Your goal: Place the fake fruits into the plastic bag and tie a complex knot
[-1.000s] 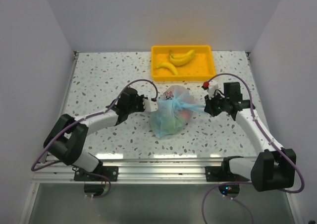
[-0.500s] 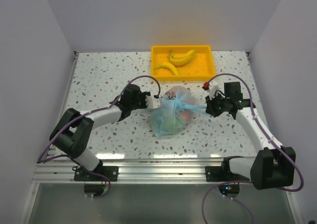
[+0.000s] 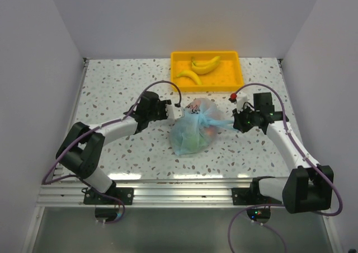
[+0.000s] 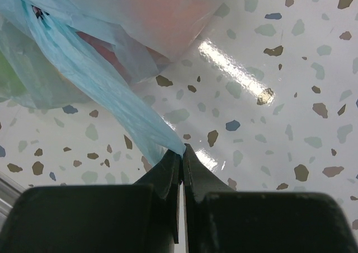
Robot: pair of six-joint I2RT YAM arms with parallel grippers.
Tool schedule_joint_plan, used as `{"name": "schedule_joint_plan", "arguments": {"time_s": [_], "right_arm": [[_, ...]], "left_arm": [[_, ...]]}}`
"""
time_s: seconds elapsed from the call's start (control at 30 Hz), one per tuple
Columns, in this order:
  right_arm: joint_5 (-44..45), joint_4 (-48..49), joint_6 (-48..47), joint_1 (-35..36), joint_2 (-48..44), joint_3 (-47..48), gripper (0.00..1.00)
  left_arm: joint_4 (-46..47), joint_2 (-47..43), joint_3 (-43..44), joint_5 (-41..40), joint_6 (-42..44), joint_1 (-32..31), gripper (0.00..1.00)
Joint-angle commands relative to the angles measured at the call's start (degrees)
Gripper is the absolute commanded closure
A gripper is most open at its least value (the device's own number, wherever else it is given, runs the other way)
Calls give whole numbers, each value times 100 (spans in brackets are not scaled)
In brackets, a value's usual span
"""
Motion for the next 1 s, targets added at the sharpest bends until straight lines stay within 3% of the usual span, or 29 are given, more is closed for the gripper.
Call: {"name": "schedule_joint_plan", "arguments": {"time_s": [0.0, 0.33, 0.57, 0.67, 0.8, 0.97], "right_arm": [[40, -109, -95, -23, 7, 252, 100], [-56, -127, -130, -31, 16, 260, 100], [5, -92, -157, -23, -28, 199, 100], [320, 74, -131, -23, -46, 137, 100], [1023, 435, 36, -32, -63, 14, 100], [2016, 848, 89, -75, -133, -161, 100]], "left_arm": [[7, -56, 304, 223, -193, -39, 58], [331, 374, 392, 258, -26, -241, 56], [947, 1051, 453, -487, 237, -259, 56], [1079, 1323, 585, -909, 308, -259, 69], [1262, 1517, 586, -1218, 475, -241, 100], [1229, 1447, 331, -1517, 616, -22, 100]]}}
